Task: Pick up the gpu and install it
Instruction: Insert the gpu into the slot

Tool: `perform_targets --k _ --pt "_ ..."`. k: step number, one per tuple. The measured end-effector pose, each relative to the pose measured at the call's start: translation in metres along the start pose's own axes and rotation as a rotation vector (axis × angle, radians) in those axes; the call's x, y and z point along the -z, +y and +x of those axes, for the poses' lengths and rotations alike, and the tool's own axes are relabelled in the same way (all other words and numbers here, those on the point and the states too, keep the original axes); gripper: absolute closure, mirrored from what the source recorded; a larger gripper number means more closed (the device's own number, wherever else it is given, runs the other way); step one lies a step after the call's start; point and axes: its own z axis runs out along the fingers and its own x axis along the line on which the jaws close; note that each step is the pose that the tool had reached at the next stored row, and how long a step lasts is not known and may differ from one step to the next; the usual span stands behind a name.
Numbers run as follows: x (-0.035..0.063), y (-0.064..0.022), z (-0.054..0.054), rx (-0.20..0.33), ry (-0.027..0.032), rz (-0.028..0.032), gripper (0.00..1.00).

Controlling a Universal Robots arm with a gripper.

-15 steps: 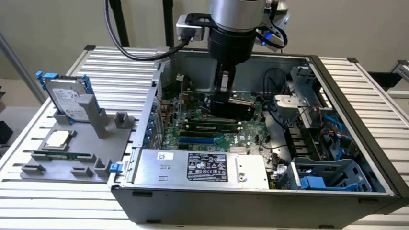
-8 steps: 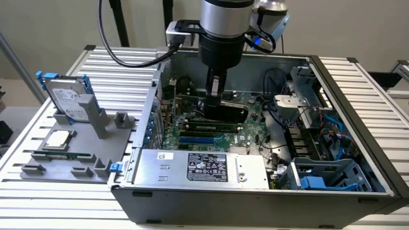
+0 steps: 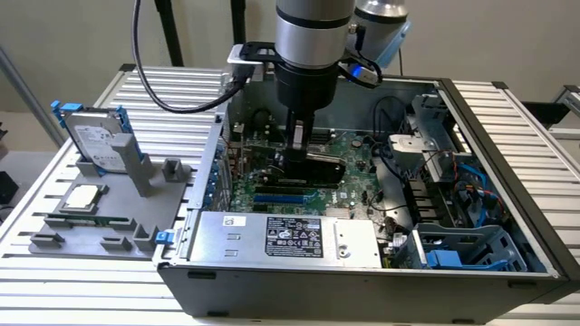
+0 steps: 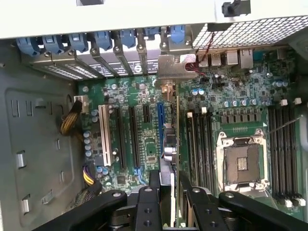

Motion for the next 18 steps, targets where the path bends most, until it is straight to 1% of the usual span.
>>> perform_targets --k 4,5,7,13,15,18 --pt "-0.0055 0.0035 0.004 0.007 -0.0005 0.0003 1.00" --pt "-0.0070 0.0052 0.005 0.009 -0.0008 0.0018 1.00" --pt "-0.0095 0.0084 0.006 0.011 -0.0018 0.0082 1.00" --pt "-0.0177 0.0223 0.008 0.012 -0.0042 0.0321 1.00" --pt "-0.0212 0.0239 0.008 0.012 -0.0047 0.0374 1.00" --pt "-0.0268 0.0258 0.008 0.012 -0.0054 0.0426 1.00"
